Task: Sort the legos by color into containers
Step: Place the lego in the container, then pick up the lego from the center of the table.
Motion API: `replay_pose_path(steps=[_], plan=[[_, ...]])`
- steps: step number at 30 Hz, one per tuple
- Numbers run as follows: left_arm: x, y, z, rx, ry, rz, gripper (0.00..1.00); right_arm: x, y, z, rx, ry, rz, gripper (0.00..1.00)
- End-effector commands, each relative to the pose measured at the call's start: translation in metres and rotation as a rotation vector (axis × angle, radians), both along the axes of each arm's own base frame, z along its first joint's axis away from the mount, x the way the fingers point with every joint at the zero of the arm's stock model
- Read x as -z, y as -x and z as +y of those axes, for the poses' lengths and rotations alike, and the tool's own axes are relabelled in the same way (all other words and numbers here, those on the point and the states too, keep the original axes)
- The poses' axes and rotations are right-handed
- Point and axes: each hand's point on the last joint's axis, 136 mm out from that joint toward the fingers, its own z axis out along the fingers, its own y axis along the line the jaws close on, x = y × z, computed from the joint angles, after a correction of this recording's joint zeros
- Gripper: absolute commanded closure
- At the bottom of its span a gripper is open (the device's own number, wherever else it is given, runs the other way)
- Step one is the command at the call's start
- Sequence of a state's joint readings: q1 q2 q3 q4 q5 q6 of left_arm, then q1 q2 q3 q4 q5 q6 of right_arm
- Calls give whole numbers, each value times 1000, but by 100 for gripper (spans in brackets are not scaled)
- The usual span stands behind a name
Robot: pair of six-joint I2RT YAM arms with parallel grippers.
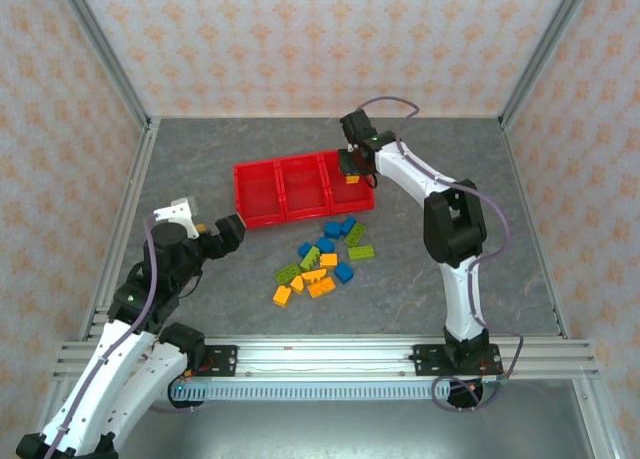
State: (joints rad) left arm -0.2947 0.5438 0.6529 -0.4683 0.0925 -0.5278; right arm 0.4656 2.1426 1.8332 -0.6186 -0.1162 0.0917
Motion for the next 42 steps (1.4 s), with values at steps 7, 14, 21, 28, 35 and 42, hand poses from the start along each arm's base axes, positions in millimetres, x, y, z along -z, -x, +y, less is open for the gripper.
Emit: replay_pose_path(steps=[7,14,21,28,35,42], plan=[[10,-6,3,-32,-18,31,1,5,-1,11,-16,-30,37,56],[7,-5,3,-31,-13,6,1,-15,4,13,20,-68,72,35],[0,-2,4,-29,-1,-35,1,-68,30,14,48,-170,50,22],[-5,1,3,-19,13,-73,1,-84,104,20,-12,-194,69,3],[-1,0,1,-10,21,-49,1,-59,191,19,-57,-160,158,0],[0,-1,0,-7,19,-44,1,-33,249,26,-73,-197,227,2]])
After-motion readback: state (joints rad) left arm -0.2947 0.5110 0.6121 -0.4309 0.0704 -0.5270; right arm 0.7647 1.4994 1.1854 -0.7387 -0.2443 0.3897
